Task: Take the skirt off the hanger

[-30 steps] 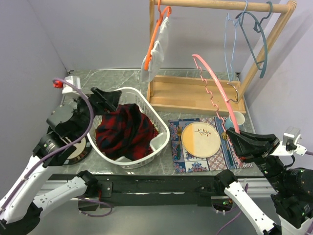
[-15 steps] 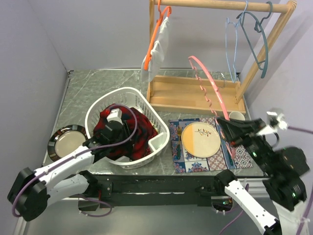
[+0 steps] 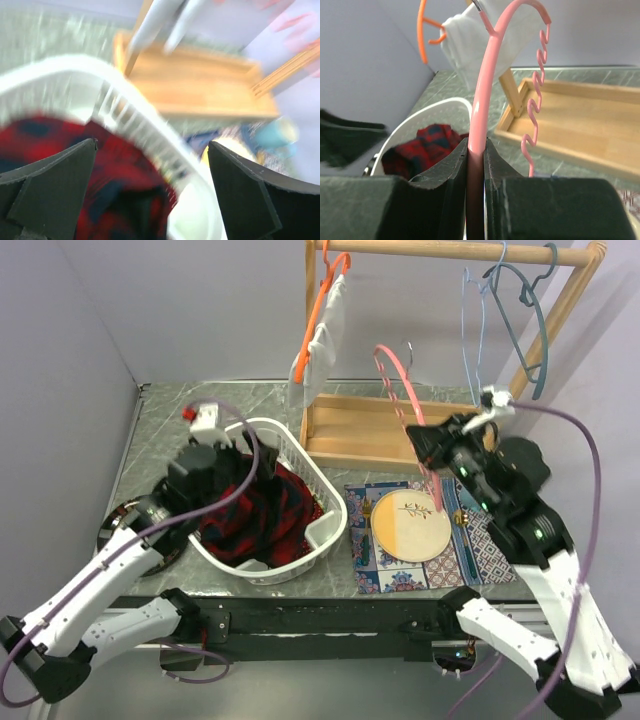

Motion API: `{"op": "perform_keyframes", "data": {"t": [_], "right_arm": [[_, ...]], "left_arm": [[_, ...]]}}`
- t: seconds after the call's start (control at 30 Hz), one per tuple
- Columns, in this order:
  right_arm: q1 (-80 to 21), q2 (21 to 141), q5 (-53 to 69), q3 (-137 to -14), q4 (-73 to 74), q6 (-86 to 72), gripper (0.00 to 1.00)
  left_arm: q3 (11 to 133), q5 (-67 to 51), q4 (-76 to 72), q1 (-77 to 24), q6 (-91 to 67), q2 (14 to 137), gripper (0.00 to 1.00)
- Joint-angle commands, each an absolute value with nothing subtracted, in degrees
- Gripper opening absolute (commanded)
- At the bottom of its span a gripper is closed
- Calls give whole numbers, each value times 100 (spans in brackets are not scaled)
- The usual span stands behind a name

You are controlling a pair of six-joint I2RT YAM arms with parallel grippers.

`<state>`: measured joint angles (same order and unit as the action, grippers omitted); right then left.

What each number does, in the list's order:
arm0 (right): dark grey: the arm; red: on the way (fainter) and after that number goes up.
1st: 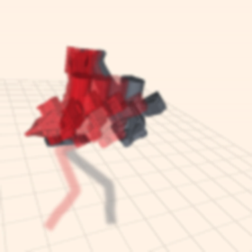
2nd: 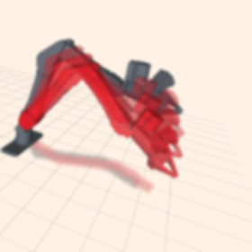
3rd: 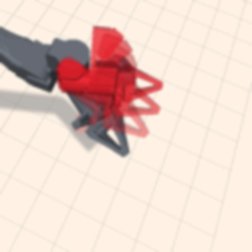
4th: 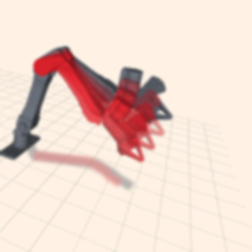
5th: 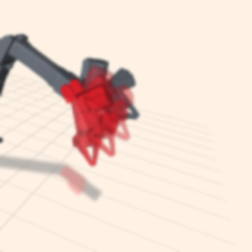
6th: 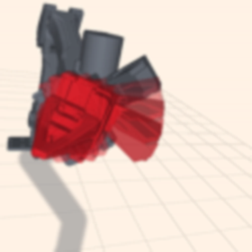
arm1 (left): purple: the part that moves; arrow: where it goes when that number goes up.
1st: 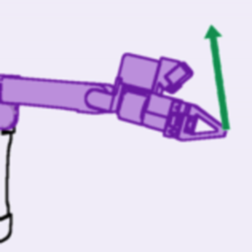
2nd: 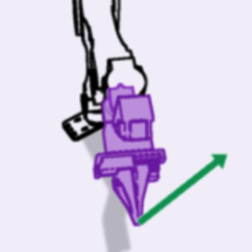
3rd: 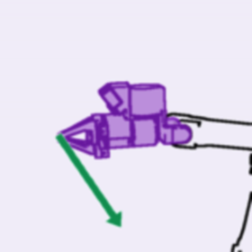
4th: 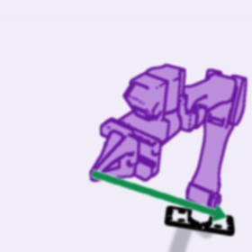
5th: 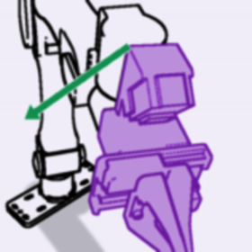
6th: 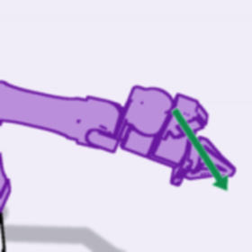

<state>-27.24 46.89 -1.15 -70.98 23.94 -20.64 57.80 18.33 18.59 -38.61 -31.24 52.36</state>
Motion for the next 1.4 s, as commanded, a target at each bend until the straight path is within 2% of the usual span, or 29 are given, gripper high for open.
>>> {"op": "perform_keyframes", "data": {"t": [0.0, 0.17, 0.3, 0.47, 0.7, 1.03, 1.13, 1.37], "right_arm": [[-2760, 5106, -430, -7514, 1398, -1907, 0], [-2760, 5370, -632, -7752, 1143, -1820, 0], [-2751, 5563, -940, -7901, 897, -1635, 0], [-2681, 5985, -1169, -8278, 817, -1406, 0], [-2373, 6810, -1073, -9192, 747, -1406, 0], [-1109, 7611, -18, -9712, 247, -2012, 0], [-897, 7874, 428, -9905, 132, -2048, 0], [-730, 8411, 615, -10336, 237, -2012, 0]], "left_arm": [[6863, 1678, 2215, -3841, -1989, 5563, 99], [6865, 2206, 1619, -3850, -1328, 5634, 99], [5654, 2119, 146, -3797, -767, 5187, 99], [5107, 1662, 80, -3788, -827, 4826, 99], [5133, 1915, 176, -3788, -975, 4711, 99], [5194, 1969, 272, -3788, -1046, 4746, 99], [5159, 1942, 246, -3788, -1046, 4720, 99], [5168, 1995, 264, -3788, -1037, 4737, 99]]}}
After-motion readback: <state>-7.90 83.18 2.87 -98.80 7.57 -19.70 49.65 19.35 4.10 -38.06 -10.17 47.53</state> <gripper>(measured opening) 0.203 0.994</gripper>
